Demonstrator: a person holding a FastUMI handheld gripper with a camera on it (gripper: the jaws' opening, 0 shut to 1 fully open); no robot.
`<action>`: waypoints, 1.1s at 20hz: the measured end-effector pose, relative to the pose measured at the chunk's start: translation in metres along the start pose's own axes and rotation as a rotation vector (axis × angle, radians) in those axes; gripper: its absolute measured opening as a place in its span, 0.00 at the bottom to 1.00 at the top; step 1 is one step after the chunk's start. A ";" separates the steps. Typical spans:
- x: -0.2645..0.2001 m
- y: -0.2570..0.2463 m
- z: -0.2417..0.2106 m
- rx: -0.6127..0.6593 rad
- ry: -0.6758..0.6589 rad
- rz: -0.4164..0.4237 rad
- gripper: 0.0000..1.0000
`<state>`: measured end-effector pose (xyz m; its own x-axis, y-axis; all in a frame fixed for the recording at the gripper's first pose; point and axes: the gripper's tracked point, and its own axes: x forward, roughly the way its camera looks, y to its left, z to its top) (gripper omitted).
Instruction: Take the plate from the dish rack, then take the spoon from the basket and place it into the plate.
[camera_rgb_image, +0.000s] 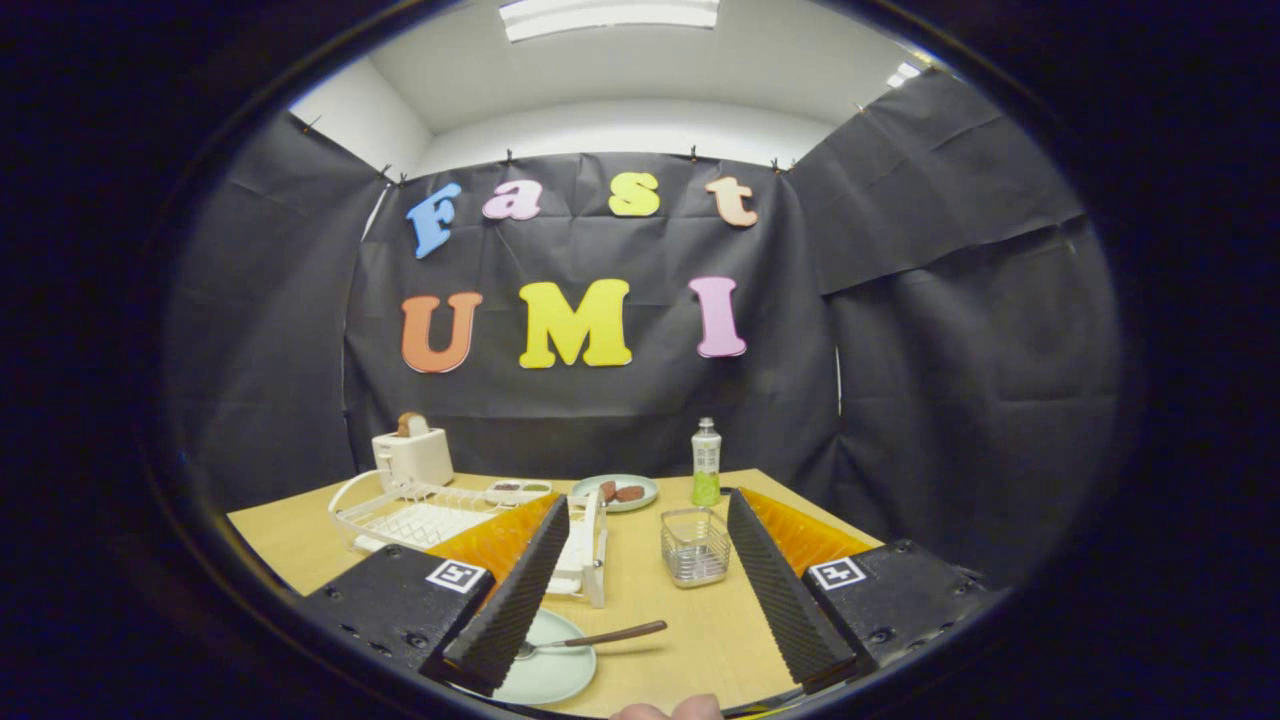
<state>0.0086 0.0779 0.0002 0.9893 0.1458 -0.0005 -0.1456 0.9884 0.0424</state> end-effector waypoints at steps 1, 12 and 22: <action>-0.004 -0.001 0.003 -0.011 -0.002 -0.005 1.00; -0.027 -0.008 0.014 -0.043 -0.016 -0.028 1.00; -0.024 0.007 0.017 -0.048 -0.010 0.000 1.00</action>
<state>-0.0162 0.0807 0.0173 0.9893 0.1454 0.0095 -0.1453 0.9894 -0.0055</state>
